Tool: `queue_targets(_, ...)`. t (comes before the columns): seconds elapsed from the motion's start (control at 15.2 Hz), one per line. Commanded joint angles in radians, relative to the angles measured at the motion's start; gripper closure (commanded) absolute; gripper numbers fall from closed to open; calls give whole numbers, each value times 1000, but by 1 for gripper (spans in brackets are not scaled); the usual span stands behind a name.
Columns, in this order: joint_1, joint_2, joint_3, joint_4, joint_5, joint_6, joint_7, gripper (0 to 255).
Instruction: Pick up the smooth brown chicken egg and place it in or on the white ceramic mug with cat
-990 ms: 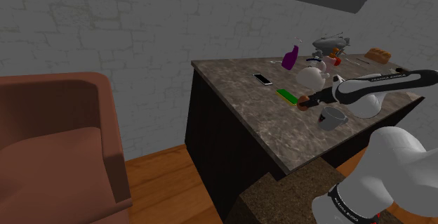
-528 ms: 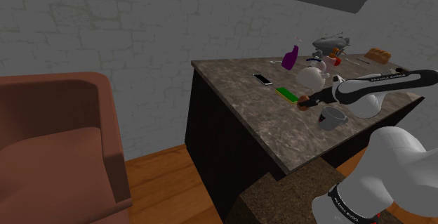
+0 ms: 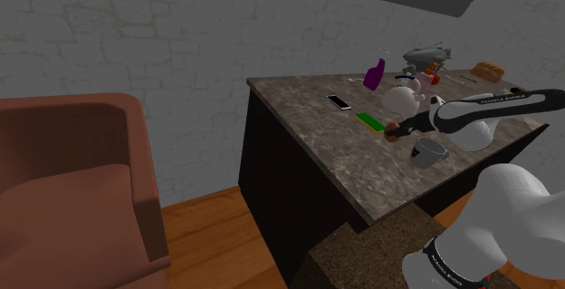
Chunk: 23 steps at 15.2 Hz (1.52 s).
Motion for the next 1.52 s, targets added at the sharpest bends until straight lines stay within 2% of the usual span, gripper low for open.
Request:
queue_targets(0.0,-43,-8,49,3,-3,-30,15,255)
queue_targets(0.33,-144,-37,170,16,-10,-112,56,255)
queue_targets(0.66,-222,-72,270,35,-17,-192,96,255)
queue_targets(1.06,-288,-115,367,66,-20,-287,138,255)
queue_targets(1.45,-330,-155,445,106,-19,-379,175,255)
